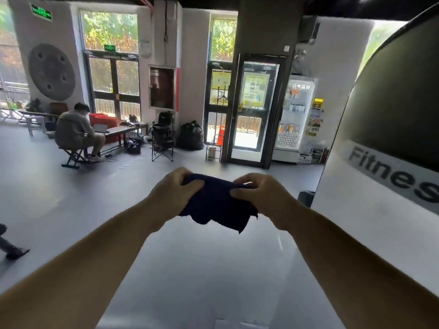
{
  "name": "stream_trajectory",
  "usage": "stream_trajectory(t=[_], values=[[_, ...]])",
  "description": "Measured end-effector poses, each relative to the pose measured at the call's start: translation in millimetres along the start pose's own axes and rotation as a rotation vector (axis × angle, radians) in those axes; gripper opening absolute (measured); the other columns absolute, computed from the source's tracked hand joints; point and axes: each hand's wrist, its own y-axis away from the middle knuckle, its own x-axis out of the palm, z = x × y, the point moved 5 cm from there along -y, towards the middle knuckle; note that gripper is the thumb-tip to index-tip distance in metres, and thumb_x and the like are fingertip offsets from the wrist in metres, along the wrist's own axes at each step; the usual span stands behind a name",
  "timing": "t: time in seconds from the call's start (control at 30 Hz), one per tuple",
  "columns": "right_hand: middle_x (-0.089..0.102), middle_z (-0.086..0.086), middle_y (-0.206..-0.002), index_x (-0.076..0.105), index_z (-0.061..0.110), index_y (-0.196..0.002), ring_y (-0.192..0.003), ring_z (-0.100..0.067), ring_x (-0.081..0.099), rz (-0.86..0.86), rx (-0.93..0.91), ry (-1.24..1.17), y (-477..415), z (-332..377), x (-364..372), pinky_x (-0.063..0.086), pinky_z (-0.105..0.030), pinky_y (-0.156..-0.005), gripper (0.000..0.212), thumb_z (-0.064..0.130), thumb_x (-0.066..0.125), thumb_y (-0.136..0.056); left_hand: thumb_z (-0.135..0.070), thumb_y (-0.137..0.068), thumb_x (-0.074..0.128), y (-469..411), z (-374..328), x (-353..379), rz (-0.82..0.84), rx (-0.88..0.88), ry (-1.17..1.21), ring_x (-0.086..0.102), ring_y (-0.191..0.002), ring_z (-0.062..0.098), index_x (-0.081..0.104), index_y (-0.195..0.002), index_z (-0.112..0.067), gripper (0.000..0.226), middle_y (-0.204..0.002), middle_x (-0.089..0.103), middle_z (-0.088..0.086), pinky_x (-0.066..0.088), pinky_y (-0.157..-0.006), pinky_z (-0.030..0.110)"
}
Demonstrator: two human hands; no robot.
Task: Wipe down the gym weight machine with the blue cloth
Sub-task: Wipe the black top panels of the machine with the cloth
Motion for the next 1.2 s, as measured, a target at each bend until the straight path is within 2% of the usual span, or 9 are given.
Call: stream_trajectory(t=[0.07,0.2,0.3,0.4,0.67,0.9,1.0,1.13,1.2], values=[[0.072,-0.013,-0.096,0.066,0.008,-0.105,-0.072,-0.015,0.07,-0.035,-0.037,-0.07,-33.5,10.6,-0.8,0.055,-0.026,-0.059,0.019,0.008,0.071,-0.087,-0.027,-0.099,0.055,-43.7,4.8,-1.1,0.04,-0.033,0.25,0.062,-0.08,0.02,0.058,-0.106,-0.019,0.011,-0.095,0.065,0.007,0.047,-0.055,0.025],[0.072,-0.014,-0.099,0.068,0.007,-0.105,-0.075,-0.016,0.071,-0.146,-0.08,-0.188,-102.9,15.0,-5.0,0.054,-0.023,-0.06,0.018,0.006,0.069,-0.087,-0.026,-0.085,0.07,-126.8,17.3,8.2,0.267,-0.067,0.557,0.068,-0.098,0.031,0.063,-0.118,-0.011,0.036,-0.107,0.071,0.015,0.057,-0.075,0.039],[0.071,-0.013,-0.099,0.068,0.007,-0.105,-0.077,-0.016,0.071,-0.204,-0.058,-0.167,-152.7,0.0,-19.7,0.055,-0.022,-0.062,0.017,0.005,0.069,-0.088,-0.019,-0.083,0.07,-186.4,29.4,29.1,0.388,-0.068,0.519,0.069,-0.102,0.032,0.064,-0.119,-0.01,0.038,-0.109,0.072,0.014,0.057,-0.08,0.04],[0.07,-0.01,-0.095,0.067,0.005,-0.105,-0.077,-0.014,0.071,-0.213,-0.036,-0.151,-208.3,-26.2,-49.2,0.055,-0.021,-0.064,0.016,0.005,0.067,-0.089,-0.018,-0.093,0.062,-250.9,44.3,63.9,0.387,-0.07,0.513,0.071,-0.095,0.029,0.065,-0.116,-0.012,0.024,-0.102,0.074,0.011,0.057,-0.071,0.035],[0.071,-0.012,-0.091,0.066,-0.001,-0.111,-0.081,-0.018,0.071,-0.187,0.135,-0.337,-394.0,-137.3,-155.0,0.056,-0.025,-0.067,0.025,0.012,0.066,-0.09,-0.022,-0.097,0.058,-459.6,75.4,183.8,0.293,-0.048,0.442,0.066,-0.077,0.022,0.065,-0.116,-0.011,0.023,-0.084,0.07,0.003,0.049,-0.051,0.025],[0.073,-0.017,-0.093,0.068,-0.002,-0.105,-0.078,-0.02,0.071,-0.309,0.244,-0.285,-535.6,-202.2,-270.6,0.058,-0.027,-0.072,0.018,0.009,0.065,-0.092,-0.015,-0.088,0.07,-633.1,71.4,268.0,0.423,-0.151,0.369,0.071,-0.086,0.03,0.067,-0.108,-0.008,0.022,-0.091,0.075,0.013,0.054,-0.06,0.033],[0.071,-0.014,-0.083,0.069,-0.002,-0.1,-0.067,-0.015,0.068,-0.466,0.26,-0.157,-573.9,-221.3,-336.0,0.056,-0.022,-0.063,0.014,0.008,0.066,-0.091,-0.015,-0.093,0.064,-706.7,62.1,323.6,0.474,-0.084,0.331,0.07,-0.089,0.03,0.068,-0.107,-0.012,0.015,-0.093,0.074,0.012,0.054,-0.065,0.035],[0.069,-0.012,-0.076,0.069,0.002,-0.087,-0.063,-0.015,0.064,-0.806,0.284,0.055,-582.1,-253.6,-448.6,0.055,-0.022,-0.06,0.008,0.007,0.065,-0.092,-0.019,-0.093,0.065,-804.6,35.8,423.0,0.522,0.066,0.242,0.065,-0.093,0.031,0.065,-0.108,-0.011,0.017,-0.1,0.069,0.013,0.055,-0.084,0.042],[0.068,-0.011,-0.074,0.069,0.002,-0.087,-0.063,-0.015,0.062,-0.99,0.344,0.12,-561.4,-278.2,-497.2,0.054,-0.021,-0.06,0.009,0.008,0.066,-0.092,-0.019,-0.092,0.067,-837.6,12.8,490.6,0.636,0.145,0.201,0.065,-0.086,0.031,0.065,-0.105,-0.008,0.017,-0.096,0.068,0.014,0.056,-0.08,0.043]])
